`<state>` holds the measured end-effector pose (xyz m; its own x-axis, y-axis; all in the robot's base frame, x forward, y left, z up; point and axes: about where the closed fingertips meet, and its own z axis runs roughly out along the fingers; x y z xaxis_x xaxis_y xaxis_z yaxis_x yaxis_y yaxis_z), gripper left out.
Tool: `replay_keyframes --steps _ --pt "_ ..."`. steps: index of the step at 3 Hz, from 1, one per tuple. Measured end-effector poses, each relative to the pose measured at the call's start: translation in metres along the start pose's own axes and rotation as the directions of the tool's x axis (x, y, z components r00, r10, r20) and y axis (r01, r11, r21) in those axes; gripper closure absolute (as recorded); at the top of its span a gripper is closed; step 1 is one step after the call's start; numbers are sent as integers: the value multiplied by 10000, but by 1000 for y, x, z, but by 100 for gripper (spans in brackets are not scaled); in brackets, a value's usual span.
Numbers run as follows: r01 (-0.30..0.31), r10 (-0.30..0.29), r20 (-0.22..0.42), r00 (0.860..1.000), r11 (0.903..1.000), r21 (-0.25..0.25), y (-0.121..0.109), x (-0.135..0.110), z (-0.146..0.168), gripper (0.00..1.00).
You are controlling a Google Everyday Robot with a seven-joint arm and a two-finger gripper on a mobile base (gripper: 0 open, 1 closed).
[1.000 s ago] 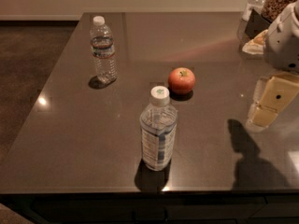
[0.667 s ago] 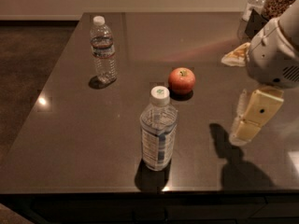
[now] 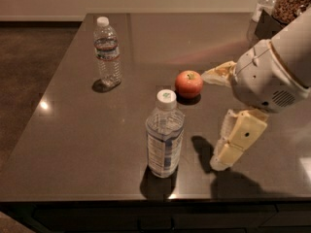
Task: Move blue plastic bottle near water bottle
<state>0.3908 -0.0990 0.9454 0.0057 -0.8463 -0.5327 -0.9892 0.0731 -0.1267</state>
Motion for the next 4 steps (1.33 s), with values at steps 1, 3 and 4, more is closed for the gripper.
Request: replay_keyframes --steps 1,3,4 --pt "-24 60 1050 9945 9994 -345 10 -21 19 0" --pt "-246 409 2441 9689 9973 -693 19 -52 38 16" --pt "-438 641 2743 9595 9959 -796 20 -58 41 39"
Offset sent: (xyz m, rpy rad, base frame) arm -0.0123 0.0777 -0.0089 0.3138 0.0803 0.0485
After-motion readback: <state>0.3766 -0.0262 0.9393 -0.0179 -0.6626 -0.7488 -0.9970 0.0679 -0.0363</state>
